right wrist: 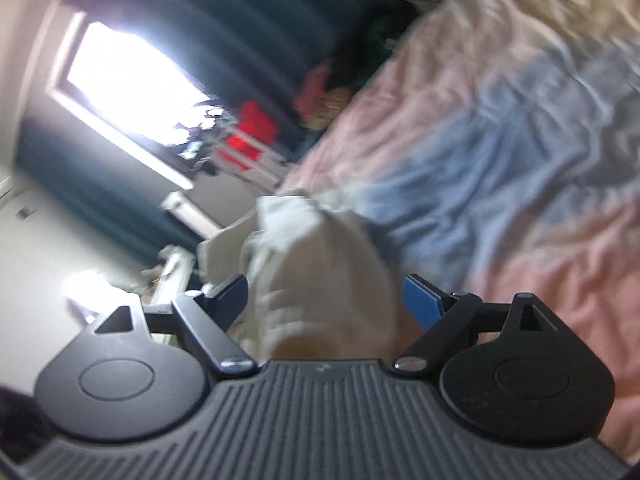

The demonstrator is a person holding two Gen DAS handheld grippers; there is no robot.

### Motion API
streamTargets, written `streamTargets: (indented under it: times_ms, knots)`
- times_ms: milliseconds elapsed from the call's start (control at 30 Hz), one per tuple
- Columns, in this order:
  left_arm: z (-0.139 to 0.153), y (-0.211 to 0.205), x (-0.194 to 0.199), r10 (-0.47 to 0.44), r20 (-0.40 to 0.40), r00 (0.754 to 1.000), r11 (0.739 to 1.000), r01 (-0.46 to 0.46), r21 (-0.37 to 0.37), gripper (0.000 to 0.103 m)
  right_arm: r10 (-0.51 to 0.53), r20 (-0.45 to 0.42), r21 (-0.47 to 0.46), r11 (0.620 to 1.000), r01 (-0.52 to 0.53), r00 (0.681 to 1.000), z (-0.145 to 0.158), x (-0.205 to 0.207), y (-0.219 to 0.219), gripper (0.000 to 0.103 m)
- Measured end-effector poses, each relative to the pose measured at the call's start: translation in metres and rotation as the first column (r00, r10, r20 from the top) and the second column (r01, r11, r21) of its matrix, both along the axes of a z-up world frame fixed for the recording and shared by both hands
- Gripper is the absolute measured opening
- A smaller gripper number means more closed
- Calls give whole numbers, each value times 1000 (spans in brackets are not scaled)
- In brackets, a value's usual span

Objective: Fold clothes
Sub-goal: 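Grasp the elastic cuff with the left gripper while the right gripper holds the other cuff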

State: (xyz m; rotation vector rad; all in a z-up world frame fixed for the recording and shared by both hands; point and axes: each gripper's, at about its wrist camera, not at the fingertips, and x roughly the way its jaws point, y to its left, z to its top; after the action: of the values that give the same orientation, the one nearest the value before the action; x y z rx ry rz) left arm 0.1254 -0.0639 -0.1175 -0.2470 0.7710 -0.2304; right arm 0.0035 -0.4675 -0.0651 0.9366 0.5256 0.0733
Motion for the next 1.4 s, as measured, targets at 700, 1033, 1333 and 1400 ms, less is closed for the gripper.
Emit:
streamTargets:
  times_ms: [700,1033,1333,1400]
  knots:
    - [107,113,-48,89,283,955,986,-124,108,17,282,-73,-24,958,-284,957,-17,32,80,87]
    - [69,143,-40,118,167,979,993,-118,-10,27,423,-118,-175,882,-438,898,-25,45,145,87]
    - [46,151,-30,132,131,983,991,-130,-29,34,395,-127,-321,852,-414,910,-19,52,163,43]
    - [48,148,-32,118,143,983,993,-115,-27,42,391,-125,-329,851,-410,912,-16,50,162,31]
